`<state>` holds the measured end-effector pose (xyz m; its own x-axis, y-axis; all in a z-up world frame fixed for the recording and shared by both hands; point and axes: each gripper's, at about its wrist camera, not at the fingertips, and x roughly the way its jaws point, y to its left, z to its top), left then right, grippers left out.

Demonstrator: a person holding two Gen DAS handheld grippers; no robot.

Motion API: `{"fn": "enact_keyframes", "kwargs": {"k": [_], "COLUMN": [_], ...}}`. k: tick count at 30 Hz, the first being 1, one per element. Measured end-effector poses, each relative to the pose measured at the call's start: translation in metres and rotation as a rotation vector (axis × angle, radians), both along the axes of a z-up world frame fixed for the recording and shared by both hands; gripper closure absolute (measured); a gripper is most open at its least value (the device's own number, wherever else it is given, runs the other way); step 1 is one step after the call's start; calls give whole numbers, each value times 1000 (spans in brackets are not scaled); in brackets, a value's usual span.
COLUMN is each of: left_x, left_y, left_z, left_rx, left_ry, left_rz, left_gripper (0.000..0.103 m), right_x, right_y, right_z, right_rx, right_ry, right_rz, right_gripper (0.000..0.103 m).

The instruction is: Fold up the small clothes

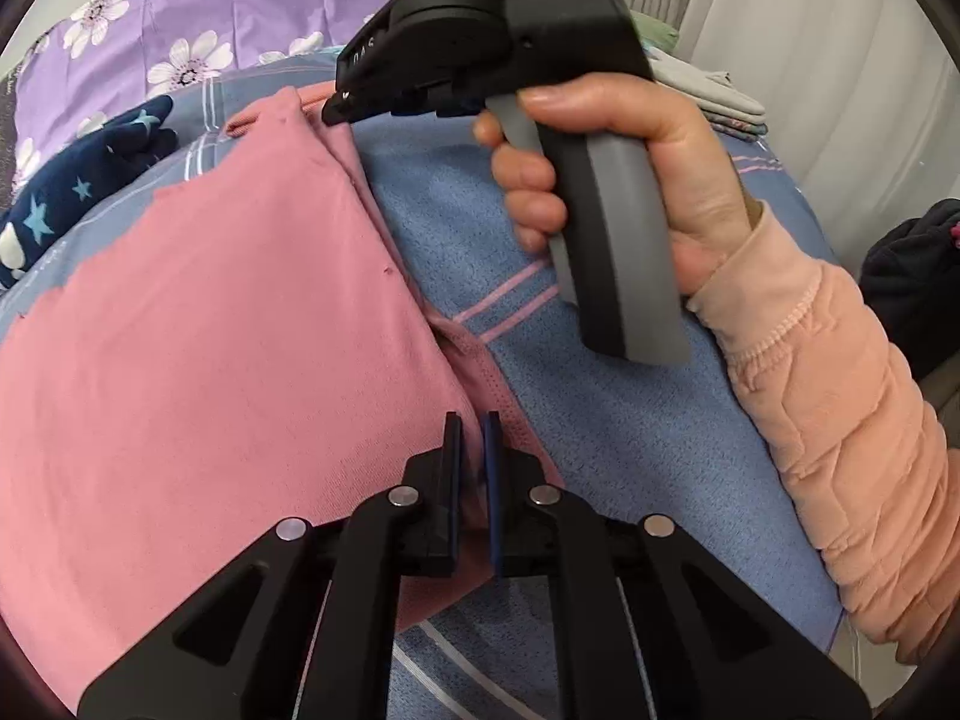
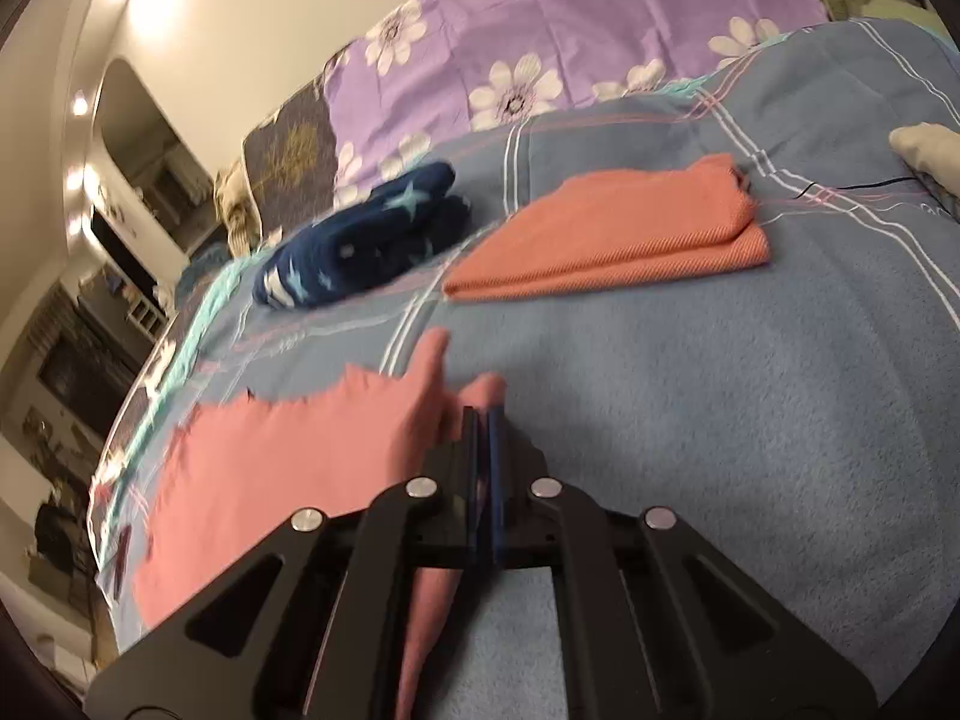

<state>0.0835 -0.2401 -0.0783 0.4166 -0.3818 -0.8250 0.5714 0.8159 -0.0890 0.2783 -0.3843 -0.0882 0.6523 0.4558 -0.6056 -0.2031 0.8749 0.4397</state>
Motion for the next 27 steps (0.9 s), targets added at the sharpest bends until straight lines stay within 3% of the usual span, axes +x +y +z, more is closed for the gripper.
{"fn": "enact_keyframes", "kwargs": {"k": [2, 4, 7, 11, 13, 14, 15, 16, 17, 18, 23, 27], "left_x": [-2, -7, -3, -4, -6, -6, -7, -9, -12, -14, -23, -37], "left_y": [-2, -5, -6, -3, -3, -3, -4, -7, -9, -11, -2, 31], "left_z": [-2, -2, -2, -2, -3, -3, -3, -3, -3, -3, 3, 15], "left_rx": [-8, -4, -12, -31, -36, -45, -51, -49, -39, -39, -128, -184], "left_ry": [1, -8, -7, -3, -7, -6, -4, -10, -22, -28, 37, 61], "left_rz": [-25, -51, -57, -54, -57, -67, -77, -90, -101, -111, -161, -149], "left_gripper": [97, 97, 97, 96, 92, 85, 75, 73, 69, 68, 67, 65], "right_x": [10, 13, 7, -1, -6, -9, -8, -7, -2, -1, -4, -7], "right_y": [-1, -13, -21, -12, 1, 7, 19, 25, 33, 36, 28, 24], "right_z": [-14, -16, -8, 2, 8, 8, 4, 0, -11, -16, -13, -15], "right_rx": [-76, 13, 23, 100, 142, 145, 83, 6, -154, -178, -165, -141], "right_ry": [50, 66, 36, 43, 34, 41, 59, 67, 71, 58, 39, 47], "right_rz": [-68, -65, -58, 88, 207, 247, 254, 216, 133, 140, 119, 128], "right_gripper": [103, 103, 103, 100, 99, 99, 99, 98, 103, 103, 103, 103]}}
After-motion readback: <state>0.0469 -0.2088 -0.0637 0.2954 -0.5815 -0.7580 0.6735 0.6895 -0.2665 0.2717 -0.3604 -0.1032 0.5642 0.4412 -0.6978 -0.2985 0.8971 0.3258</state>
